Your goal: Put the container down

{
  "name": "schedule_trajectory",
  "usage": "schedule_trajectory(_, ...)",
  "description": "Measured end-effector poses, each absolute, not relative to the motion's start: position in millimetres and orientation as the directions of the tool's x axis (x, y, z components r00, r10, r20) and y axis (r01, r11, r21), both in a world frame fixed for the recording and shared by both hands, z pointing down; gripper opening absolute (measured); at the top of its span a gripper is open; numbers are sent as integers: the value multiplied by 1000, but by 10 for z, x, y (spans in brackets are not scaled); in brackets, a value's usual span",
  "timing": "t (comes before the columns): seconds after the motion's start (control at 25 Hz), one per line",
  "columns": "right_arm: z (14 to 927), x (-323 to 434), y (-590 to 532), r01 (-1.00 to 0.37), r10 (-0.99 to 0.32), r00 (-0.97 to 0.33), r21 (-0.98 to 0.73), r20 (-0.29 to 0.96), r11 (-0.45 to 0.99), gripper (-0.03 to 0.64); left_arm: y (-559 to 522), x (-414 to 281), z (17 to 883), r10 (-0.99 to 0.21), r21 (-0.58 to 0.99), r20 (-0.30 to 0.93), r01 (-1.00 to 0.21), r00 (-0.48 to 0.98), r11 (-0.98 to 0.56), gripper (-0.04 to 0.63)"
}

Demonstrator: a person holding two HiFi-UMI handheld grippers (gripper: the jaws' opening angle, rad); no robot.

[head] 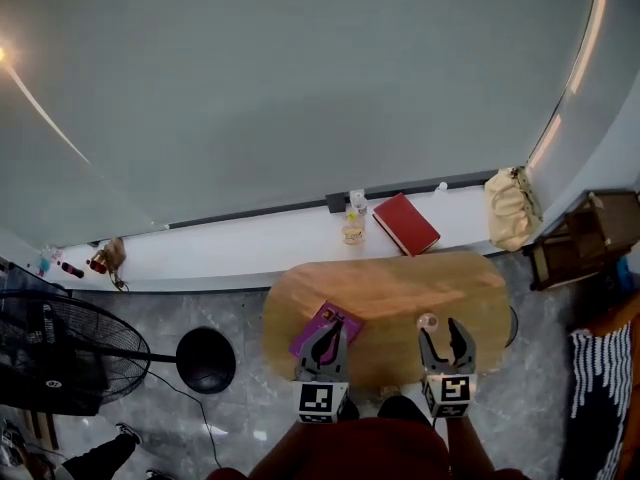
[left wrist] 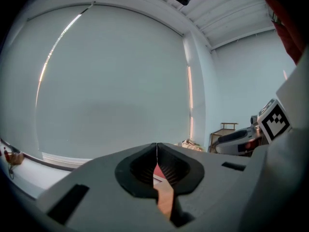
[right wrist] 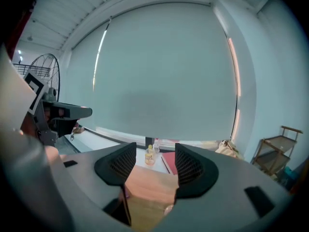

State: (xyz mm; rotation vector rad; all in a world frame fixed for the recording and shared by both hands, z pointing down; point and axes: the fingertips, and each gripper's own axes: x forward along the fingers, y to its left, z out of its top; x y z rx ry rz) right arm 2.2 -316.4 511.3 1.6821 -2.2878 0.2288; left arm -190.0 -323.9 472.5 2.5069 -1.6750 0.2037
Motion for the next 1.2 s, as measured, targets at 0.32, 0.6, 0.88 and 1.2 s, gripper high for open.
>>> schedule_trajectory(0.32,4186,-62,-3281,-968,-965,-216,93,145,231,247,-3418,-2138,4043,-914,-64,32,-912,404,-405,9)
schedule_trajectory(0.6,3491,-226,-3226,-961,-976,-217,184,-30,208,247,-3398,-2217,3576,-892,-234,-48,-873,450,-427,9)
schedule_trajectory(0.88,3429,-297,-3285,-963,-975,-218,172,-46,207,247,-3419,-2296,3437,-898,-171,-88,-895,431,-413,9)
schedule_trajectory(1.2,3421,-343,-3354,-968,-976,-209,157,-58,198,88,-3454,-2343,3468,-903,-133,-92,-904,419,-406,9)
